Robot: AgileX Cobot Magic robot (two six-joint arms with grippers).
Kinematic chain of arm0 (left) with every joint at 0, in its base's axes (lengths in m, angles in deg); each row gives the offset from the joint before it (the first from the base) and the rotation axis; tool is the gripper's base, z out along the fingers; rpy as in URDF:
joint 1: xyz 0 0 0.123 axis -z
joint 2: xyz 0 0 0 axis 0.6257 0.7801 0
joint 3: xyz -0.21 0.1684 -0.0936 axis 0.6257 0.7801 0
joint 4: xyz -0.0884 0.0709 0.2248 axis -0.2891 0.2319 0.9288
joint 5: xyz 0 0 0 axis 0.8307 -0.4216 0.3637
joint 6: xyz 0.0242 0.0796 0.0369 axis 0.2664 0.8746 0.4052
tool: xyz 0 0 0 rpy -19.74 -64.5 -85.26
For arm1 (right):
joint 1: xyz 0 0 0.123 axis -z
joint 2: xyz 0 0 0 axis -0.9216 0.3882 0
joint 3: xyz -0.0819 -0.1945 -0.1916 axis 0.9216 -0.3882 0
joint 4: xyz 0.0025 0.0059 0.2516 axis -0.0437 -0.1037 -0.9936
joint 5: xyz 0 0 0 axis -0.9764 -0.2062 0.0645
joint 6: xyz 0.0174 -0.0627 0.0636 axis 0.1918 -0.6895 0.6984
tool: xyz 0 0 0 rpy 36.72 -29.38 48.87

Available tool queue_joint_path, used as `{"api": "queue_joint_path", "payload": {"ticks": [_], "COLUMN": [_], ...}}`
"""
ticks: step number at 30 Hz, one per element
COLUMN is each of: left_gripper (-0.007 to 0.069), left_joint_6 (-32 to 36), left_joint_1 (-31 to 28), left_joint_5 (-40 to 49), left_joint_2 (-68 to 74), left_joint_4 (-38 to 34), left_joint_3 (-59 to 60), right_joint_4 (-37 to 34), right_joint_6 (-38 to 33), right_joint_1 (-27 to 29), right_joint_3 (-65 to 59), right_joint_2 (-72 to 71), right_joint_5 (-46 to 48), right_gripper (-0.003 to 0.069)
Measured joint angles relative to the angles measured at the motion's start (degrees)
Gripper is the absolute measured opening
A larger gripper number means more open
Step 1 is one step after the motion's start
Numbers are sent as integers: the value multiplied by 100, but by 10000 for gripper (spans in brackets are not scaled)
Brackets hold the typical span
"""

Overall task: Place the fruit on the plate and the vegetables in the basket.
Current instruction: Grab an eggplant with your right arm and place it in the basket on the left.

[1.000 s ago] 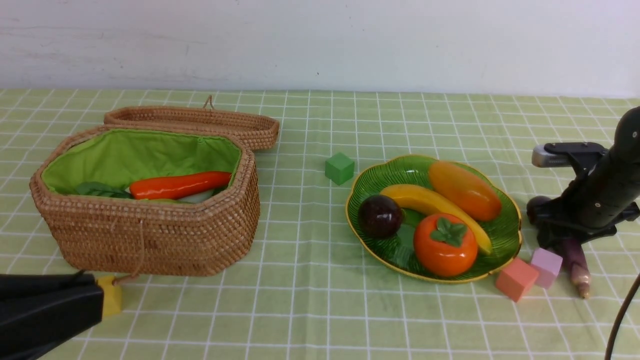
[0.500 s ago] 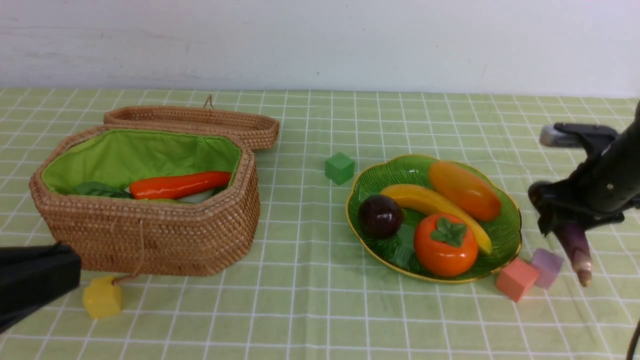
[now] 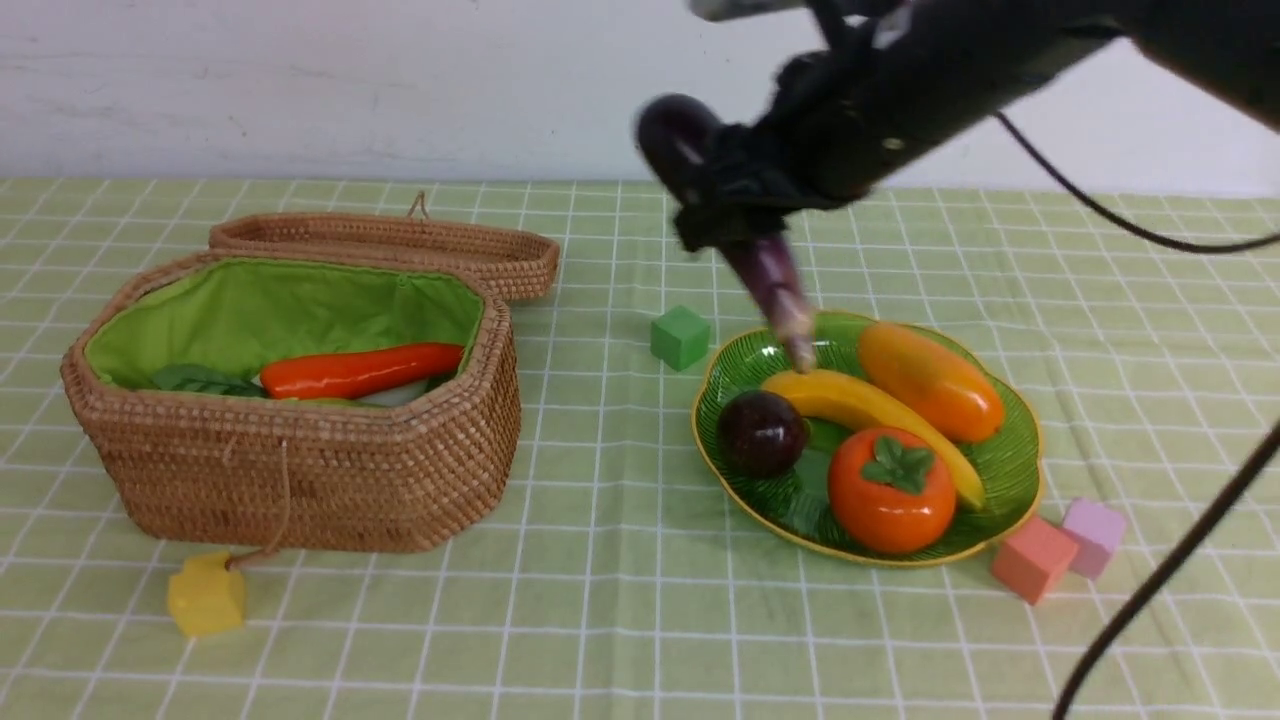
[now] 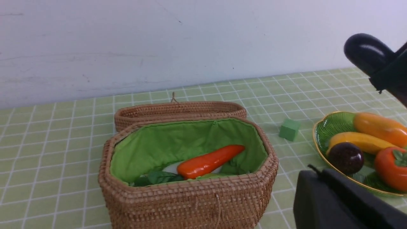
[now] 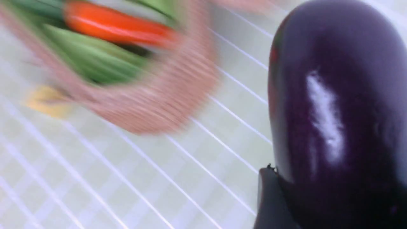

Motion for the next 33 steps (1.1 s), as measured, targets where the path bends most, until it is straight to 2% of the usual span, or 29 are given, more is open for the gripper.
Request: {"api": "queue_joint_path", "payload": {"ticks": [4, 9, 18, 22, 23, 24, 26, 28, 30, 33], "left_gripper": [-13, -13, -13, -13, -13, -13, -13, -13, -13, -13], "left_joint_6": [-32, -32, -32, -32, -32, -32, -32, -32, -32, -32], "left_joint_1": [0, 0, 0, 0, 0, 0, 0, 0, 0, 0], "left_joint_5": [198, 471, 666, 682, 682, 682, 682, 682, 682, 656], "left_joint_2": [-230, -339, -402, -402, -402, -402, -402, -402, -402, -402], "left_joint_4": [27, 49, 69, 55, 45, 39, 27, 22, 15, 4], "left_joint_3": [0, 0, 0, 0, 0, 0, 0, 0, 0, 0], "right_joint_4": [-205, -364, -569, -598, -598, -598, -534, -376, -188, 119], "right_joint_6": [-416, -955, -1730, -1885, -1917, -1924, -1968, -1973, -1975, -1868], "right_joint_1": [-733, -1183, -1245, -1295, -1308, -1308, -1325, -1326, -1326, -1321], "right_joint_3": [932, 1826, 2263, 2263, 2263, 2263, 2268, 2268, 2268, 2268], "right_joint_2": [707, 1597, 2708, 2764, 2764, 2764, 2764, 2743, 2668, 2401], "right_joint_5": [-458, -850, -2123, -2249, -2281, -2289, -2310, -2181, -1892, -1081], "right_gripper": [372, 372, 372, 379, 416, 416, 557, 636, 667, 652]}}
